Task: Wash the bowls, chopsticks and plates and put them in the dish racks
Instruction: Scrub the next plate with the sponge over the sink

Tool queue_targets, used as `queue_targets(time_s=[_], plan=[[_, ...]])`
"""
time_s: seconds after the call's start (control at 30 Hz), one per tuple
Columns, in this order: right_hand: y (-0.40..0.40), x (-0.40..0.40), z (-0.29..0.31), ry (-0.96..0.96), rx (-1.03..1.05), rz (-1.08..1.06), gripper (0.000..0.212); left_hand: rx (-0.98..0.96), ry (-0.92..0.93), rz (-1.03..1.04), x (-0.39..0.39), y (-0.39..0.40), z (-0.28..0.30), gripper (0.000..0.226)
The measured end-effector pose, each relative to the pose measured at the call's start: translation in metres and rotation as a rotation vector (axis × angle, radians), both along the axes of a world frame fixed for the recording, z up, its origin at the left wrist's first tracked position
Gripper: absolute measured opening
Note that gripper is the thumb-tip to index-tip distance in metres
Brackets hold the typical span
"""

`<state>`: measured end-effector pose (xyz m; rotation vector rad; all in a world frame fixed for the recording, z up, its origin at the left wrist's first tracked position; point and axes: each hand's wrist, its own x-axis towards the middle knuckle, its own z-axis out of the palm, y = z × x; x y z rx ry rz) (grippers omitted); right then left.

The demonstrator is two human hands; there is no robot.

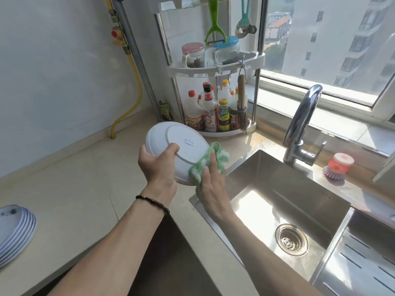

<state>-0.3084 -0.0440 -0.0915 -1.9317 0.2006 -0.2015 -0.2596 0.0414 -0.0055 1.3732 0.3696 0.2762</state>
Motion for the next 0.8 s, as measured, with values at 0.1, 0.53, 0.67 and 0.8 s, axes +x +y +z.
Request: queue_targets(time_s=[0.1,0.53,0.67,0.8], plan=[[0.027,-0.015,-0.001,-0.114,0.089,-0.018,0.07,-0.019,-0.007,-0.012,0.001,0.006,0.003,0.042],[-0.001,0.055,0.041,-0.264,-0.263,0.116,0.051,0.296,-0.085,-0.521,-0.016,0.046,-0.011,0.049],[-0.014,0.07,0.031,-0.151,0.062,0.092,0.046,0.413,-0.104,-0.553,-0.015,0.067,-0.006,0.048],[0.027,0.06,0.031,-0.256,-0.139,0.188,0.047,0.523,-0.104,-0.56,-0.011,0.084,-0.009,0.041]])
